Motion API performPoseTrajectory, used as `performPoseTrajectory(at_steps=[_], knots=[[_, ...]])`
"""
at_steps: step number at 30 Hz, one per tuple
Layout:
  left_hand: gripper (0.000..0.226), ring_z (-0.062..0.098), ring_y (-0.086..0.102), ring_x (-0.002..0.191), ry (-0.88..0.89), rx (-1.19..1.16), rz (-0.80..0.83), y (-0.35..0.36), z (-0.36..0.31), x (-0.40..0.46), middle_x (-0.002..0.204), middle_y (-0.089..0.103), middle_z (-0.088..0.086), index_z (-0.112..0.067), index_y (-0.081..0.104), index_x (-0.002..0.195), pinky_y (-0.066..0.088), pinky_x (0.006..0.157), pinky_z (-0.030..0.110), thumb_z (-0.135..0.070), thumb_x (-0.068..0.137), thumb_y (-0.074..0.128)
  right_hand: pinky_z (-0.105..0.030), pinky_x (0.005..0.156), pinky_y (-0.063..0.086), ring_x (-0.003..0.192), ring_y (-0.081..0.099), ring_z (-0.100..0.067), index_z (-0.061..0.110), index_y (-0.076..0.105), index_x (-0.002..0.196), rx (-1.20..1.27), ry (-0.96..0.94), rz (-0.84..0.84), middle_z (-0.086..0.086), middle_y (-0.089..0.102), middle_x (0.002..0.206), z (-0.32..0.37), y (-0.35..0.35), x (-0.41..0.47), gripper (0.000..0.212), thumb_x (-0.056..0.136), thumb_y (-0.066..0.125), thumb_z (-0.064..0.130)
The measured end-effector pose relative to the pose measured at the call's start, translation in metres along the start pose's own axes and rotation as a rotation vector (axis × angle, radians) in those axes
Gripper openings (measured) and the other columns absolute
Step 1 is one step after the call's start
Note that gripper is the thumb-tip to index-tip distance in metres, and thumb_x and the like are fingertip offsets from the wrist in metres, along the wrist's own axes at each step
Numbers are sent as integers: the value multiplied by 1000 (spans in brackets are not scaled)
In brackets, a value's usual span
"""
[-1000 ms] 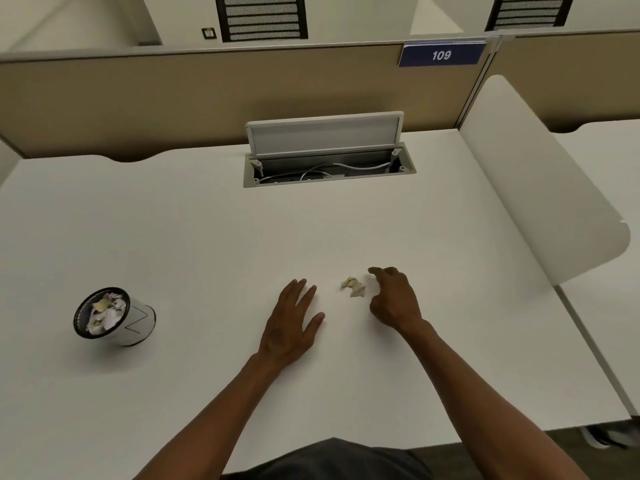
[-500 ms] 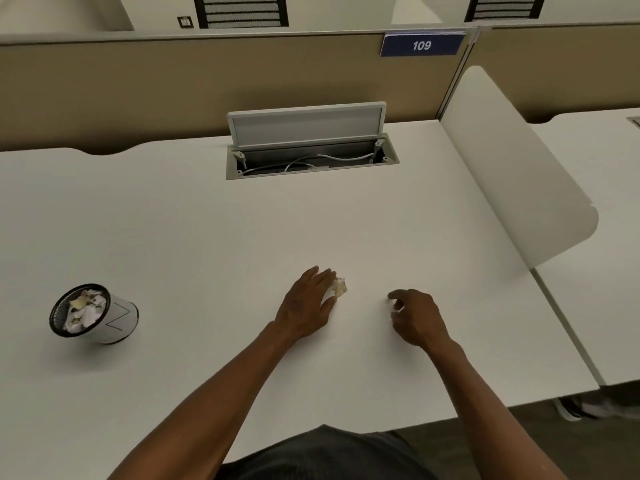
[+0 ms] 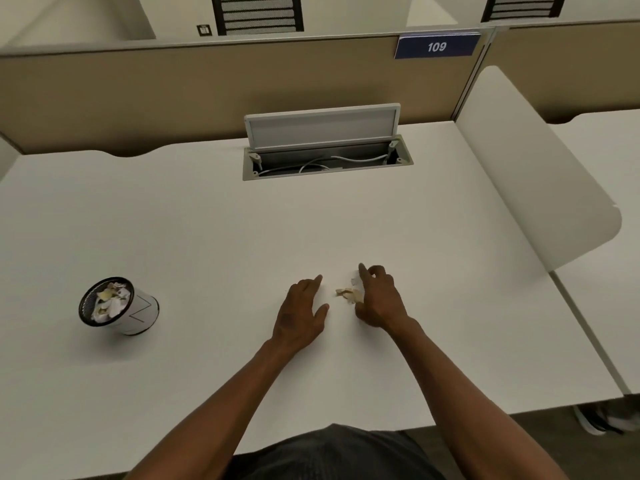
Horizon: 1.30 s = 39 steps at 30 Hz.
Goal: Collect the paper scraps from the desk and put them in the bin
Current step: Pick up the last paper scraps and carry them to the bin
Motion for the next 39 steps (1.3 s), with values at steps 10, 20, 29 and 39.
performPoseTrajectory(at_steps=[10, 20, 29, 39], knots=[[53, 20, 62, 96, -32, -28, 157, 7, -13, 26, 118, 58, 2, -12, 59, 135, 52, 90, 32, -25, 85, 73, -36, 92, 52, 114, 58, -29, 12, 55, 131, -64, -137, 41, -8, 52, 126, 5, -2, 3, 55, 82, 73, 27], [19, 17, 68, 90, -86, -165, 56, 4, -16, 22, 96, 77, 3, -16, 78, 102, 50, 74, 16, -11, 89, 66, -27, 67, 45, 85, 65, -24, 16, 77, 98, 43, -125, -147, -5, 66, 98, 27, 12, -3, 18, 87, 62, 13], [14, 5, 71, 91, -369, -512, -62, -41, 25, -9, 98, 77, -11, -25, 80, 99, 58, 84, 24, -21, 86, 75, -28, 71, 58, 75, 75, -10, 27, 80, 88, 754, 36, -5, 5, 78, 85, 49, 39, -3, 14, 76, 85, 25], [22, 1, 72, 87, -336, -654, -397, -158, 70, -61, 93, 76, -22, -46, 77, 92, 57, 81, 26, -24, 90, 71, -29, 82, 57, 92, 73, -24, 12, 79, 99, 1077, -262, 286, -12, 77, 99, 191, 45, -4, 18, 81, 80, 13]])
Point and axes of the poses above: each hand's wrist, its own x-axis towards the middle knuckle, its own y-axis out of the palm, z = x × y, the point moved 5 cm from there along x, towards the middle knuckle
